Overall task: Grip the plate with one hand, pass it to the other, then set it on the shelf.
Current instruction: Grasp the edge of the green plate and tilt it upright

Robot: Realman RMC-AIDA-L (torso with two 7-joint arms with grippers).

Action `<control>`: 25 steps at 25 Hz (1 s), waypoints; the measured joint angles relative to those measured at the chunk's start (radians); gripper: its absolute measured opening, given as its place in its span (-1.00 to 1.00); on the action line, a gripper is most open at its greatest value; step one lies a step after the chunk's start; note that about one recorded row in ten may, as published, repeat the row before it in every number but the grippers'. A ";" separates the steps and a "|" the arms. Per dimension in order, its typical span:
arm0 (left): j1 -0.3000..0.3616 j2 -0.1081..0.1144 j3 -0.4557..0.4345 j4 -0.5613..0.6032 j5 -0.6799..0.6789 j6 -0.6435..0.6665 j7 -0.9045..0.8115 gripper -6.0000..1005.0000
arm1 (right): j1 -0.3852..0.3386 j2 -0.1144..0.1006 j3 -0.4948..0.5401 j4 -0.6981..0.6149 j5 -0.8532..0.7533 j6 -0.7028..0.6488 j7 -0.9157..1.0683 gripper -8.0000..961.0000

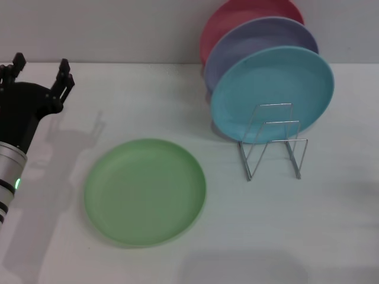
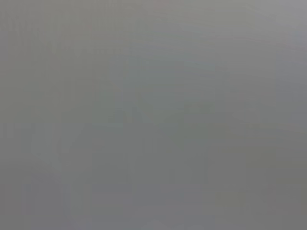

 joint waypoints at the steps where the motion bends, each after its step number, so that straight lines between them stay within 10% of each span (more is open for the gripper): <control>1: 0.008 0.004 0.000 0.022 0.001 -0.011 -0.001 0.60 | 0.001 0.000 -0.002 0.000 0.000 0.000 0.000 0.61; 8: 0.082 0.027 -0.074 0.246 0.106 -0.243 -0.024 0.60 | 0.002 0.000 -0.003 0.000 0.000 -0.001 0.000 0.61; 15: 0.130 0.087 -0.168 0.690 0.152 -0.911 -0.149 0.60 | -0.001 0.000 -0.003 0.000 0.000 -0.001 0.000 0.61; 25: -0.027 -0.017 -0.518 0.908 0.032 -1.845 0.054 0.60 | 0.003 0.000 -0.003 -0.007 0.000 -0.004 0.000 0.61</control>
